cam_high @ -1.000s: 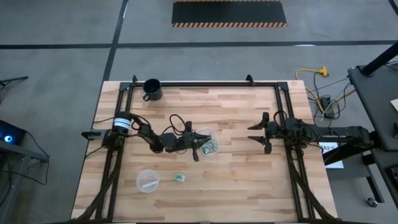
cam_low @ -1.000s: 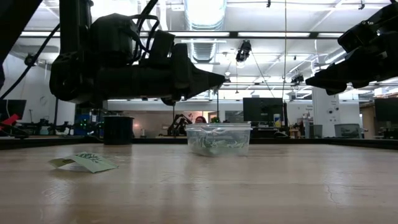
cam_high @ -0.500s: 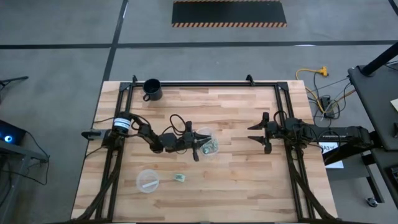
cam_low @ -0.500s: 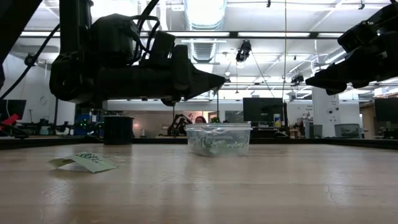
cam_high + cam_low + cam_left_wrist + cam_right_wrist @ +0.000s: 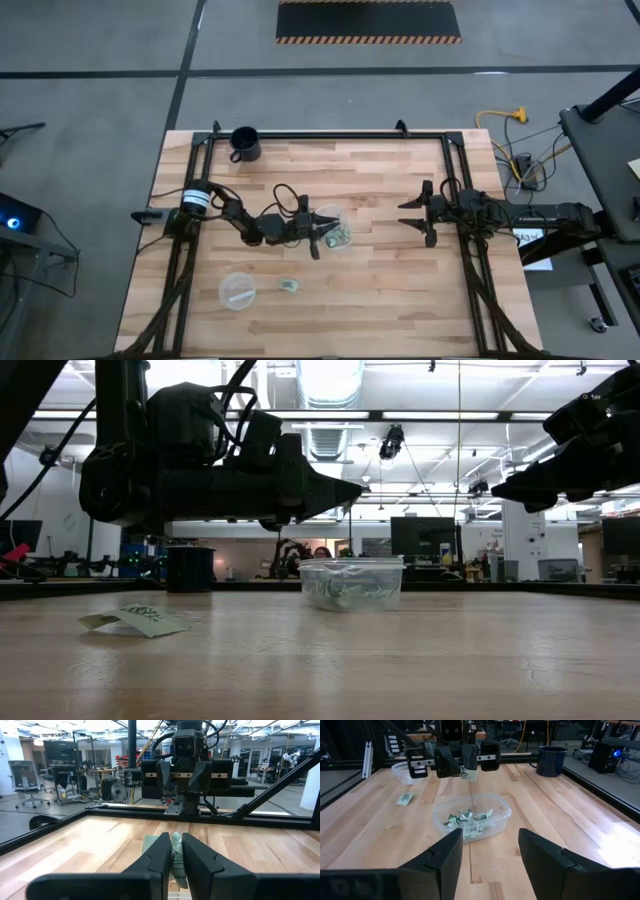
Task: Pick and place items into bin
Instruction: Put the stevia packet into the transparent bin
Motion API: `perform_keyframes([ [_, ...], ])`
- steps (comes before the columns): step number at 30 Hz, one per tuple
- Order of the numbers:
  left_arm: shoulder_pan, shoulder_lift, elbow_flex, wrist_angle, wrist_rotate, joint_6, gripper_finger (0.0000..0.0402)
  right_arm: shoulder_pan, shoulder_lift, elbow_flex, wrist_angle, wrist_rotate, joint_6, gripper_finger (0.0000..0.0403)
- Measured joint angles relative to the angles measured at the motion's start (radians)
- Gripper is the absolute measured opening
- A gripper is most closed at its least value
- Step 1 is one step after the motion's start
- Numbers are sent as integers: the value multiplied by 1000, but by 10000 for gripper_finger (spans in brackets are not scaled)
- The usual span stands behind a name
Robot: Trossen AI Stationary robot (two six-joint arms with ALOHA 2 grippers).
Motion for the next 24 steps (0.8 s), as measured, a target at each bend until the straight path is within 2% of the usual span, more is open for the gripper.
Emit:
perform_keyframes([
  [4, 0, 0, 0, 0, 0, 0, 61, 0, 0, 0, 0, 0, 0, 183],
  [15, 0, 0, 3, 0, -4, 0, 191, 0, 0, 0, 0, 0, -1, 183],
  [19, 0, 0, 3, 1, -4, 0, 218, 0, 0, 0, 0, 0, 0, 183],
  [24, 0, 0, 3, 0, -4, 0, 232, 0, 0, 0, 0, 0, -1, 183],
])
